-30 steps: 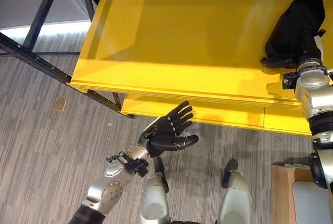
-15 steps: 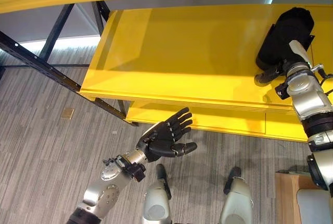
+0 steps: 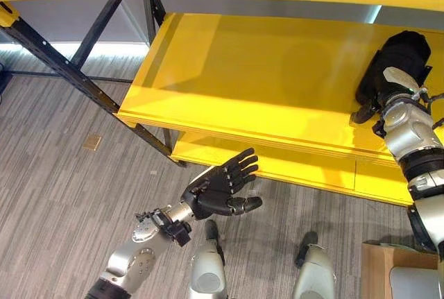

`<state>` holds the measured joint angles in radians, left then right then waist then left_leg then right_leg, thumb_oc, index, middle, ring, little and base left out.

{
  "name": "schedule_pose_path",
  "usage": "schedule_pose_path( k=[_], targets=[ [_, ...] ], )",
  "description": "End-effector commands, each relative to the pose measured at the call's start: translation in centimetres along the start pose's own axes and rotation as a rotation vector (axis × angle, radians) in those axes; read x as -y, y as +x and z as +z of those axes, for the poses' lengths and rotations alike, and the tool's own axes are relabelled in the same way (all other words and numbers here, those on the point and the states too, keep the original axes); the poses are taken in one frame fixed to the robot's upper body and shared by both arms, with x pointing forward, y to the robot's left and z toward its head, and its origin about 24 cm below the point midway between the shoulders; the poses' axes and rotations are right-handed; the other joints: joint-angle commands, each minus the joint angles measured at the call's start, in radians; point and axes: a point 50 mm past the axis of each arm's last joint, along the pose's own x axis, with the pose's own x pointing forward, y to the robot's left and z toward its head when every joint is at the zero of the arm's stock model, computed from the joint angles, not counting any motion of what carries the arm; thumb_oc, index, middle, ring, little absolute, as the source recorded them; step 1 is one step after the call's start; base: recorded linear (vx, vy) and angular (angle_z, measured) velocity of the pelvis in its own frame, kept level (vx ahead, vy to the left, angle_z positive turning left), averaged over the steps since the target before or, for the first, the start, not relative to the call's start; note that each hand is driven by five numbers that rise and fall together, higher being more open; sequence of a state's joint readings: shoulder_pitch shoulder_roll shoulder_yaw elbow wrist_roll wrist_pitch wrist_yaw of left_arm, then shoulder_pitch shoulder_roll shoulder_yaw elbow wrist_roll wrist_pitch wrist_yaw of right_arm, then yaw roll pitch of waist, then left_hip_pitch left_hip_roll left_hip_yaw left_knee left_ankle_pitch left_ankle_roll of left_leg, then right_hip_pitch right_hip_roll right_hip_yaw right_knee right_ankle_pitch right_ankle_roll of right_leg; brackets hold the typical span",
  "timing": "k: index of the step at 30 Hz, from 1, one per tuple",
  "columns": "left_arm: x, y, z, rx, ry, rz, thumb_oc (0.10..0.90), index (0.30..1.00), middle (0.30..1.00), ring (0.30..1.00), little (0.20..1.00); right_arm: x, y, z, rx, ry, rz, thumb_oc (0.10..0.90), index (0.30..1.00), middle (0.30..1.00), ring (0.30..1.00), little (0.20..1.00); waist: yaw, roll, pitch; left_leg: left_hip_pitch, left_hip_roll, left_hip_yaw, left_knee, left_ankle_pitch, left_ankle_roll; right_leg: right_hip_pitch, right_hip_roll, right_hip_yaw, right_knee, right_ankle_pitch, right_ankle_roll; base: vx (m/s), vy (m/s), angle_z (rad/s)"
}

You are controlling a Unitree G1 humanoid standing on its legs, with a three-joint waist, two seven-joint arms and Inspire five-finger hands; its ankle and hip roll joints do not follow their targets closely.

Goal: Move parts from the plastic box to the shelf.

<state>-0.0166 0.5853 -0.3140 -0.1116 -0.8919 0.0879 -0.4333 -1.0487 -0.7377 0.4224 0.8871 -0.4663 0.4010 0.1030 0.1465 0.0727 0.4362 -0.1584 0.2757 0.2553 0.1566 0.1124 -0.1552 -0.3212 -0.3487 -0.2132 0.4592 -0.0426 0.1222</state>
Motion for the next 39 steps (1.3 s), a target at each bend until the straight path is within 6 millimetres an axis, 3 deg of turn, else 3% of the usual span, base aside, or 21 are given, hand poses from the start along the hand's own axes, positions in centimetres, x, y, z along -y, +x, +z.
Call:
schedule_pose_path(
  k=[1, 5, 12, 21, 32, 39],
  targets=[
    [1.9, 0.8, 4.0, 0.177, 0.083, -0.159, 0.900, 1.000, 1.000, 1.000, 1.000, 0.0, -0.4, -8.8, -0.453, -0.354, 0.032, 0.900, 1.000, 1.000, 1.000, 1.000, -0.019, 0.013, 0.029, 0.002, 0.046, -0.024, 0.074, -0.092, 0.026, 0.029, 0.005, 0.012, 0.029, -0.046, 0.006, 0.00, -0.015, 0.08],
    [2.1, 0.8, 4.0, 0.182, 0.084, -0.183, 0.900, 1.000, 1.000, 1.000, 1.000, -0.2, -0.8, -10.6, -0.542, -0.437, 0.074, 0.900, 1.000, 1.000, 1.000, 1.000, -0.012, 0.016, 0.030, 0.000, 0.045, -0.027, 0.073, -0.090, 0.029, 0.030, 0.003, 0.007, 0.027, -0.044, 0.005, 0.00, 0.010, 0.08],
    [1.9, 0.7, 4.0, 0.174, 0.081, -0.193, 0.900, 1.000, 1.000, 1.000, 1.000, 0.2, -0.7, -10.7, -0.537, -0.518, 0.051, 0.900, 1.000, 1.000, 1.000, 1.000, -0.003, 0.016, 0.025, 0.001, 0.040, -0.029, 0.069, -0.090, 0.032, 0.034, 0.002, 0.000, 0.023, -0.043, 0.006, 0.00, -0.004, 0.02],
    [1.7, 0.1, 4.3, 0.187, 0.086, -0.174, 0.900, 1.000, 1.000, 1.000, 1.000, -0.1, -0.3, -6.5, -0.244, -0.592, -0.038, 0.900, 1.000, 1.000, 1.000, 1.000, -0.023, 0.001, 0.030, -0.013, 0.041, -0.023, 0.072, -0.092, 0.036, 0.017, 0.014, 0.013, 0.018, -0.041, 0.006, -0.01, 0.001, -0.02],
    [1.5, 0.3, 4.3, 0.185, 0.066, -0.194, 0.900, 1.000, 1.000, 1.000, 1.000, -1.7, -0.3, -4.7, -0.139, -0.733, -0.045, 0.900, 1.000, 1.000, 1.000, 1.000, -0.017, 0.001, 0.029, -0.025, 0.040, -0.032, 0.077, -0.092, 0.039, 0.008, 0.017, 0.012, 0.028, -0.046, 0.007, 0.00, 0.000, 0.00],
    [1.7, 0.5, 4.1, 0.159, 0.059, -0.237, 0.900, 1.000, 1.000, 1.000, 1.000, -2.9, -0.2, -5.3, -0.176, -0.690, 0.014, 0.900, 1.000, 1.000, 1.000, 1.000, -0.005, -0.001, 0.029, -0.034, 0.043, -0.040, 0.086, -0.092, 0.040, 0.005, 0.019, 0.005, 0.035, -0.048, 0.004, 0.00, -0.043, 0.00]
  ],
)
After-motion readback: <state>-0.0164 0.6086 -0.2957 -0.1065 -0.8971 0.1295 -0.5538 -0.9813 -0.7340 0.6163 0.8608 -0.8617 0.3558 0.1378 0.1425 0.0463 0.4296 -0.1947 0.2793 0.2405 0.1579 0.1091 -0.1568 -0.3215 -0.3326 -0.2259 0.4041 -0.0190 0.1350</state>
